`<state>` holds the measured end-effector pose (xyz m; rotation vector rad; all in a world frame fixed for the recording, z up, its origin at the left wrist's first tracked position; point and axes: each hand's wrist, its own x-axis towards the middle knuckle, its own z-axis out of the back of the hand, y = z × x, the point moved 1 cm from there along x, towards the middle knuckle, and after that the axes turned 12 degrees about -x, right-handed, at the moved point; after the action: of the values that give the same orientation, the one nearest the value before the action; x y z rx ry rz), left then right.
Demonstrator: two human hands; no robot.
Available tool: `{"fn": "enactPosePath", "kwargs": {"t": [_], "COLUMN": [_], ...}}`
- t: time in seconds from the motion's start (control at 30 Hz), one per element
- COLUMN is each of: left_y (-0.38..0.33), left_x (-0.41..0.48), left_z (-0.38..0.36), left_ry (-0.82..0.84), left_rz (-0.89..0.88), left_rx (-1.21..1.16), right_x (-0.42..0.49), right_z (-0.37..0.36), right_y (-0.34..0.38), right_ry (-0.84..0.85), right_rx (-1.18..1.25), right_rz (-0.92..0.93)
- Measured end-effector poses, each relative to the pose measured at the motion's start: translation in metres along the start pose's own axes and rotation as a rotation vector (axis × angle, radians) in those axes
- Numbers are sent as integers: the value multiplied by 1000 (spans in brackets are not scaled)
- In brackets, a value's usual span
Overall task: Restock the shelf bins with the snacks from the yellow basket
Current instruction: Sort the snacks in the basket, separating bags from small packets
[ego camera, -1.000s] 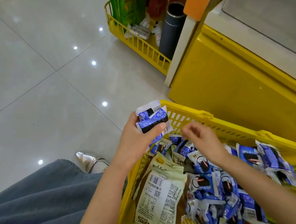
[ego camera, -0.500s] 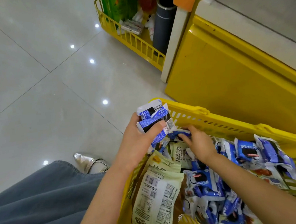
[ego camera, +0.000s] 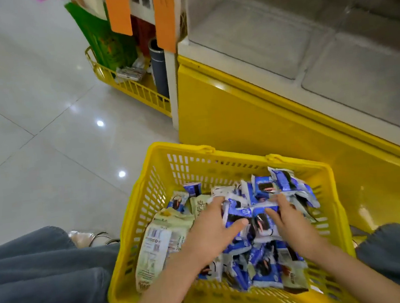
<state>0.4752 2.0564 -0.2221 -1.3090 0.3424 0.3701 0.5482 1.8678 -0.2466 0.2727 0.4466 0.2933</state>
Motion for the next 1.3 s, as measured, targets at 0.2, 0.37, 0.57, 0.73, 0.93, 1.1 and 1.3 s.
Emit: {"fn": "enactPosePath", "kwargs": {"t": [0.2, 0.37, 0.57, 0.73, 0.93, 1.1, 1.3], "left_y": [20, 23, 2, -32, 6, 62, 73], "left_x": [-4, -5, -9, -12, 12, 27, 31], "left_z": [-84, -107, -86, 11, 135, 145, 135], "left_ry": [339, 511, 267, -189, -653, -480, -483], "left_rz": [82, -11, -186, -430, -315, -76, -74], "left_rx": [293, 603, 693, 316, 251, 76, 26], "right_x": [-32, -44, -51, -33, 43, 110, 150], "right_z": [-7, -15, 9, 22, -24, -77, -113], "right_y": [-56, -63, -43, 3, 72, 105, 114], "right_ry": [215, 203, 21, -137, 12, 143, 186], "right_rx": [-363, -333, -132, -34, -10, -146, -372], "right_rz": [38, 20, 29, 192, 285, 266, 362]}}
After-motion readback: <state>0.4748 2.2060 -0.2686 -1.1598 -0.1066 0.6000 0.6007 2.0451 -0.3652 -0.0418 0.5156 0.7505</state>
